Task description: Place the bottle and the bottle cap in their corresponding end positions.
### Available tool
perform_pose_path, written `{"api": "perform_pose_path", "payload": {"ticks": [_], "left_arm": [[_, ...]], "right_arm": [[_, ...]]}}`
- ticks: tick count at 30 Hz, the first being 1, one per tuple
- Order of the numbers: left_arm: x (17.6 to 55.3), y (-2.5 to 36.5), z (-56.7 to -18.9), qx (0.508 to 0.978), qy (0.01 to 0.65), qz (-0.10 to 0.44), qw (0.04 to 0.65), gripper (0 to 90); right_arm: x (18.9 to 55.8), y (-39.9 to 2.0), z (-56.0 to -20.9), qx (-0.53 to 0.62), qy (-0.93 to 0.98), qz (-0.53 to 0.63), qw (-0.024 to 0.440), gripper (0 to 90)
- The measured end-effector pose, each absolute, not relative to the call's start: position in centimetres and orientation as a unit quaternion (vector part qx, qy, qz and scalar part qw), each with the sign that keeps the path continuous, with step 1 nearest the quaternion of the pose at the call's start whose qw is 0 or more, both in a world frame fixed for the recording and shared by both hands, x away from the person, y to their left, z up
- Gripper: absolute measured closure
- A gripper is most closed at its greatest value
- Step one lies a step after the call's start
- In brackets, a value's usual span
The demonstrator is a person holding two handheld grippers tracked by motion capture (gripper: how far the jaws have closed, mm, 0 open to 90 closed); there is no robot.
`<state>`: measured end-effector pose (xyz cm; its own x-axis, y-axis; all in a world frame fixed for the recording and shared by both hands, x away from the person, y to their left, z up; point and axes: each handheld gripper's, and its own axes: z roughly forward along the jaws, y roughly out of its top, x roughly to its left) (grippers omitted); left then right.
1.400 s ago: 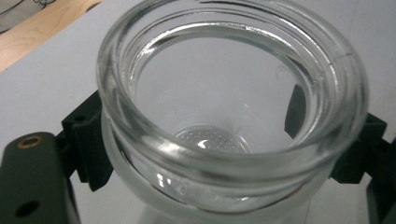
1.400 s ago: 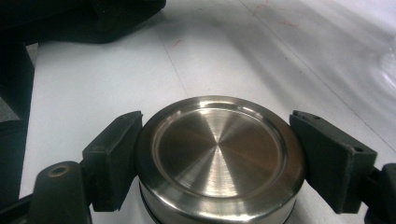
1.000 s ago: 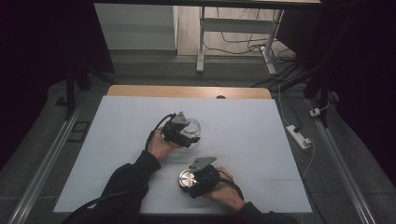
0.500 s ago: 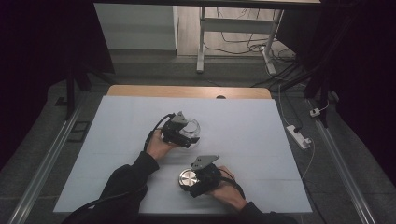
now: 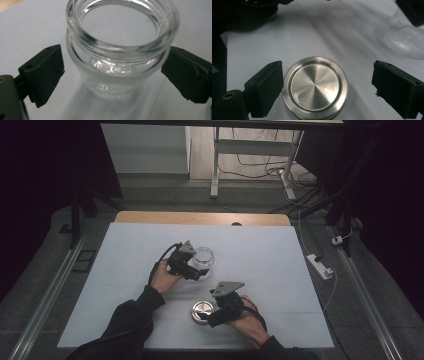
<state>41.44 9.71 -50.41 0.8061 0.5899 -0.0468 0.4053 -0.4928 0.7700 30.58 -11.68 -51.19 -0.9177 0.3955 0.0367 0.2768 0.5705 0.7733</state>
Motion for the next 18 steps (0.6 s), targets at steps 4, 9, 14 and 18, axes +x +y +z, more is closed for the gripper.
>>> {"api": "perform_pose_path", "payload": {"ticks": [4,9,14,18], "left_arm": [[40.9,10.3,-50.1,0.854,0.292,0.107,0.417,3.8],[40.2,10.9,-49.8,0.850,0.296,0.094,0.426,2.7],[39.2,11.5,-49.5,0.848,0.294,0.084,0.433,1.2],[38.2,11.8,-49.4,0.850,0.290,0.078,0.434,0.0]], "right_arm": [[30.7,-12.2,-50.7,0.201,0.879,0.427,0.070,9.9],[30.7,-12.7,-50.3,0.209,0.875,0.431,0.073,9.0],[30.7,-13.3,-49.8,0.215,0.871,0.435,0.075,8.0],[30.8,-13.8,-49.4,0.225,0.868,0.436,0.072,7.2]]}}
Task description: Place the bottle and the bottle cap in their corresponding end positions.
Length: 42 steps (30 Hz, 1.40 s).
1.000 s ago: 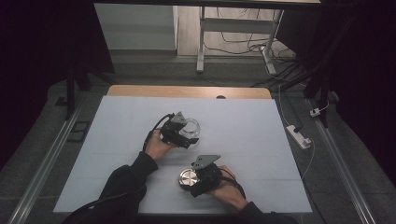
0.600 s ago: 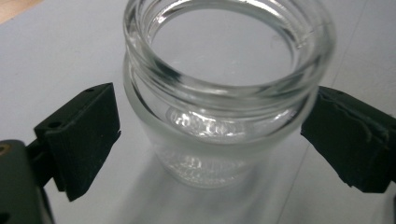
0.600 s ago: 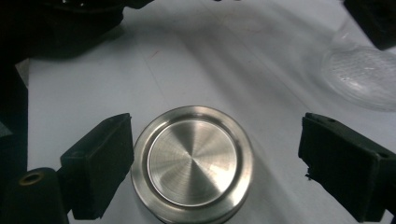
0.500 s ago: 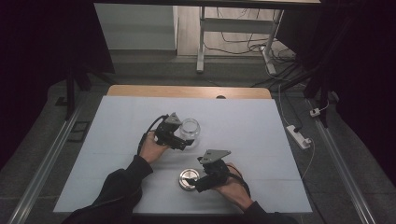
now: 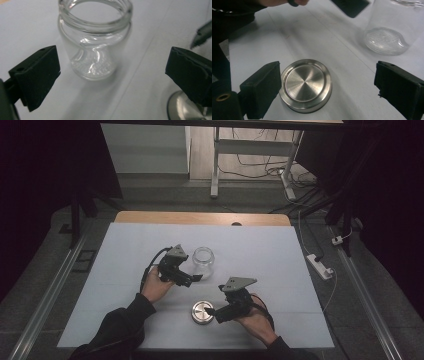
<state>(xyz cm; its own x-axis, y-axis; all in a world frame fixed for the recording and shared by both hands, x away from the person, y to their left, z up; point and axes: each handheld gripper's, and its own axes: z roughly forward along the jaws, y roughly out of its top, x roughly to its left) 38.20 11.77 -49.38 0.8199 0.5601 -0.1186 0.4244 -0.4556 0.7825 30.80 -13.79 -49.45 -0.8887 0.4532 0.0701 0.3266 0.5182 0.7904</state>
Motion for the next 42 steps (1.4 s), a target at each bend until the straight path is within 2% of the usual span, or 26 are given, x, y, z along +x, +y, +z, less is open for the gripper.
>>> {"api": "perform_pose_path", "payload": {"ticks": [21,42], "left_arm": [[32.7,14.0,-49.2,0.855,0.266,0.045,0.443,0.0],[27.3,20.4,-49.2,0.826,0.325,0.040,0.458,0.0]], "right_arm": [[30.5,-15.6,-48.6,0.249,0.862,0.436,0.069,1.6],[29.3,-21.0,-47.8,0.293,0.845,0.436,0.103,0.7]]}}
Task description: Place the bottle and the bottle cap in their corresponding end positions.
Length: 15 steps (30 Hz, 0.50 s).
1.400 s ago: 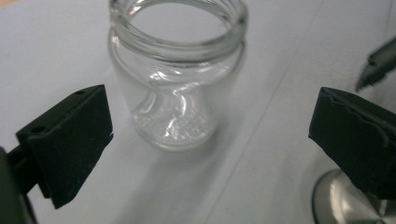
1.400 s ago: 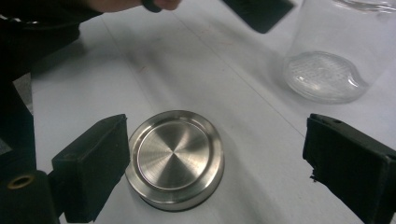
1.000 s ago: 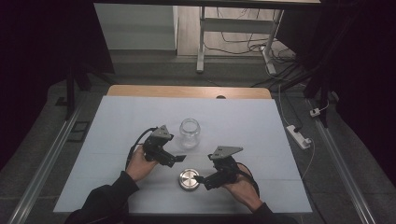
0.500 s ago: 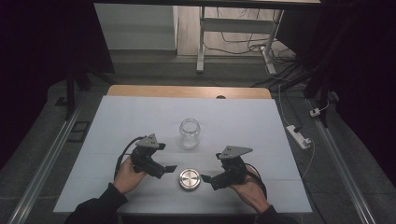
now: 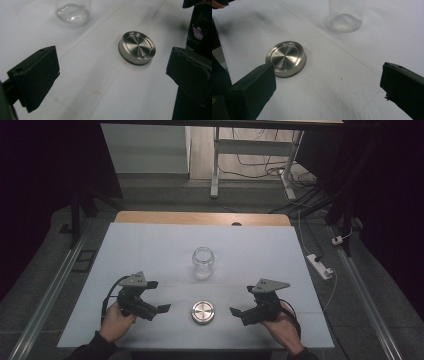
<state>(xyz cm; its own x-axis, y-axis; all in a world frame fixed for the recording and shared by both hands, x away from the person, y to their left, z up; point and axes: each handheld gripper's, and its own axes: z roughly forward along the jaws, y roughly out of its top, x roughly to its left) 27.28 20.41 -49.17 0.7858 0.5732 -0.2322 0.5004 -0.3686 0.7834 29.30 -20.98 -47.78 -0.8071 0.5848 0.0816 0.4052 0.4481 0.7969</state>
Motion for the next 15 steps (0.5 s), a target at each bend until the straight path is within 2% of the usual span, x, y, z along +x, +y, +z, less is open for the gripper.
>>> {"api": "perform_pose_path", "payload": {"ticks": [15], "left_arm": [[23.6,25.2,-49.9,0.799,0.380,0.051,0.463,0.0]], "right_arm": [[27.9,-25.5,-48.0,0.339,0.827,0.430,0.124,0.0]]}}
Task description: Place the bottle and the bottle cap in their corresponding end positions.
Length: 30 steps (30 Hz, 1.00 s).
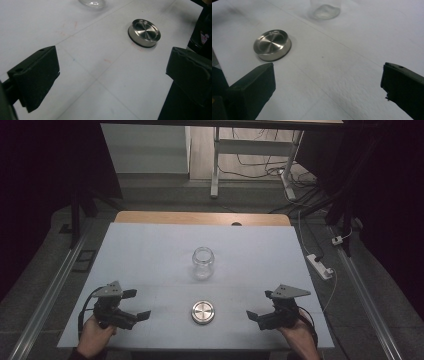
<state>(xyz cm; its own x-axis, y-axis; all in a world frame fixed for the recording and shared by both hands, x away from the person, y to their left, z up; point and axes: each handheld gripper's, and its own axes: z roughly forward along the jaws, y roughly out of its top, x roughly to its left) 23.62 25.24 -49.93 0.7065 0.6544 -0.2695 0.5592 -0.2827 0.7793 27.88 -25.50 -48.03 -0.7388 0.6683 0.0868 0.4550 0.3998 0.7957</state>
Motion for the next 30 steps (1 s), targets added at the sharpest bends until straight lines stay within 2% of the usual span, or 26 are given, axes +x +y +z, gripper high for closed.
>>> {"api": "perform_pose_path", "payload": {"ticks": [13,30], "left_arm": [[20.8,28.6,-51.0,0.777,0.422,0.073,0.461,0.0],[19.2,29.4,-52.3,0.786,0.451,0.090,0.413,0.0]], "right_arm": [[26.6,-29.1,-49.3,0.388,0.811,0.413,0.145,0.0],[25.4,-31.1,-50.0,0.423,0.806,0.389,0.141,0.0]]}}
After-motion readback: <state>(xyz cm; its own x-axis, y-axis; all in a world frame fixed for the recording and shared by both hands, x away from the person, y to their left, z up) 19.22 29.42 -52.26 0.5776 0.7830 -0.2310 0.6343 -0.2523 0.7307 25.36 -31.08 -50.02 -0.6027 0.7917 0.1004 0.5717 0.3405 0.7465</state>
